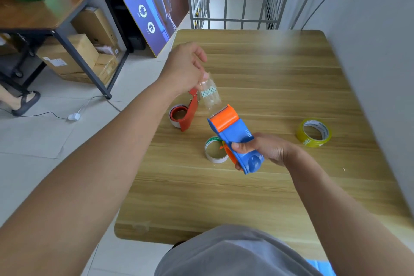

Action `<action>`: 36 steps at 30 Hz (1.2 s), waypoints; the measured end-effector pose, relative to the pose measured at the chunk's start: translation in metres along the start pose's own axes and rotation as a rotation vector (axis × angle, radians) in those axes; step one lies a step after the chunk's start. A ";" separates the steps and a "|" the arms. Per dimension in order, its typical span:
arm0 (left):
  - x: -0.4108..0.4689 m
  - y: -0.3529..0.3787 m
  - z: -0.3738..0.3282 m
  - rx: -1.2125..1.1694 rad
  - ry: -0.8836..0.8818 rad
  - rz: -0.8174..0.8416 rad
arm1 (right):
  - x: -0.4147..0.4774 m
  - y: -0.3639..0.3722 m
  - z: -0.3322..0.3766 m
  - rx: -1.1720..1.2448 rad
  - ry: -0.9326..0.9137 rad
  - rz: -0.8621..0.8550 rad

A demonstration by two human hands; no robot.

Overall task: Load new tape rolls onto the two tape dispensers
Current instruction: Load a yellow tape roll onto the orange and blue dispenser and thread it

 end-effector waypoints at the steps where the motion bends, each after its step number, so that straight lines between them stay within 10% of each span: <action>1: 0.001 -0.001 0.001 0.008 0.003 -0.010 | 0.000 0.000 -0.001 -0.002 0.005 0.001; 23: 0.006 -0.017 0.017 -0.111 -0.111 -0.096 | -0.001 -0.005 0.001 -0.049 -0.005 0.063; 36: -0.015 0.024 -0.037 0.174 0.223 -0.018 | 0.012 -0.018 0.003 0.086 0.073 -0.127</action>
Point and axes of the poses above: each hand's wrist, its own x-axis towards the middle knuckle, its own y-axis out of the palm, z = x × y, the point moved 10 cm from there along x, towards the middle knuckle, and after that the axes turned 8 degrees about y, right-handed, at the moved point
